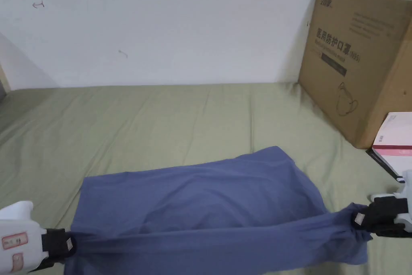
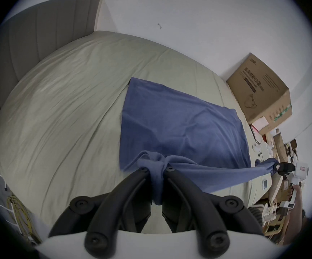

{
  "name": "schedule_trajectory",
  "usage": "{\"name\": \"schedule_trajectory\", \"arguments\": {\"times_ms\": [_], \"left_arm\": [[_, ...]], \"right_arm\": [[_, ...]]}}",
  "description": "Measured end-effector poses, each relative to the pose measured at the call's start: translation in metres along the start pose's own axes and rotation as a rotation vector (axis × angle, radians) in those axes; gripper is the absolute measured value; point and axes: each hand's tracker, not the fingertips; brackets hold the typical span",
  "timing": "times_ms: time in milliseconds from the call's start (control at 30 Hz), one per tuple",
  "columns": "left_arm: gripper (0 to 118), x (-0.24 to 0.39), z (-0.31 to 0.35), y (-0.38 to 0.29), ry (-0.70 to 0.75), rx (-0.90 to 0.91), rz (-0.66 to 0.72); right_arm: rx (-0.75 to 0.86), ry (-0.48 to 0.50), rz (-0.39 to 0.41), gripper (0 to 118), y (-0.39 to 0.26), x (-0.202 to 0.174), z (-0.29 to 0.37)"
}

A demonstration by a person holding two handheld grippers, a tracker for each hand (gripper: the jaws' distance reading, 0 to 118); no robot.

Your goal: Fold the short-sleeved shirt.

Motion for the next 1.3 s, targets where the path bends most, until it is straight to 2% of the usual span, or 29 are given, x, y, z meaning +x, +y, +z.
{"name": "schedule_trajectory", "arguments": {"times_ms": [200,267,300,333,367,400,433,600,667,767,967,1000,1033,1067,1100,1133,1167,1200,1267,1300], "left_arm": [[10,0.004,-0.067,0.043,0.048,-0.058,0.012],[24,0.001,-0.082,0.049,0.055,-0.082,0.017],[38,0.0,-0.086,0.049,0.061,-0.084,0.026],[57,-0.001,-0.088,0.05,0.07,-0.078,0.036],[84,-0.003,-0.089,0.05,0.073,-0.069,0.047],[104,-0.004,-0.088,0.05,0.054,-0.06,0.057],[103,-0.005,-0.088,0.05,0.031,-0.051,0.071],[103,0.01,-0.046,0.039,-0.111,0.115,0.067],[103,0.027,-0.016,0.03,-0.144,0.23,0.001],[103,0.05,0.029,0.004,-0.111,0.444,-0.119],[101,0.081,0.083,-0.067,-0.009,0.798,-0.368],[95,0.085,0.088,-0.078,0.006,0.833,-0.394],[86,0.088,0.092,-0.087,0.007,0.86,-0.408],[68,0.09,0.094,-0.093,-0.014,0.855,-0.401],[31,0.092,0.094,-0.095,-0.012,0.845,-0.392],[1,0.093,0.095,-0.096,-0.014,0.836,-0.383],[0,0.093,0.093,-0.096,-0.003,0.819,-0.372],[0,0.091,0.093,-0.098,0.007,0.826,-0.364],[0,0.089,0.095,-0.092,-0.034,0.807,-0.332],[0,0.089,0.095,-0.089,-0.004,0.809,-0.33]], "right_arm": [[-0.021,-0.064,-0.081,2,0.055,0.005,-0.092],[-0.03,-0.08,-0.11,2,0.061,0.009,-0.116],[-0.028,-0.101,-0.134,4,0.062,0.009,-0.125],[-0.021,-0.101,-0.134,15,0.063,0.012,-0.131],[0.007,-0.104,-0.141,45,0.062,0.013,-0.133],[0.061,-0.111,-0.147,94,0.059,0.012,-0.132],[0.083,-0.118,-0.152,107,0.056,0.011,-0.13],[0.172,-0.036,-0.159,108,0.034,-0.003,-0.091],[0.259,-0.005,-0.098,108,0.015,-0.021,-0.062],[0.463,0.018,0.051,108,-0.022,-0.055,-0.017],[0.917,-0.078,0.399,106,-0.115,-0.115,0.028],[0.951,-0.089,0.439,99,-0.123,-0.117,0.028],[0.965,-0.075,0.449,81,-0.13,-0.123,0.03],[0.963,-0.06,0.452,45,-0.134,-0.128,0.031],[0.957,-0.077,0.444,1,-0.136,-0.134,0.03],[0.951,-0.086,0.441,0,-0.134,-0.137,0.028],[0.953,-0.073,0.444,0,-0.135,-0.136,0.028],[0.932,-0.015,0.473,0,-0.133,-0.136,0.027],[0.935,-0.056,0.525,0,-0.132,-0.144,0.021],[0.949,-0.071,0.545,0,-0.133,-0.146,0.02]]}}
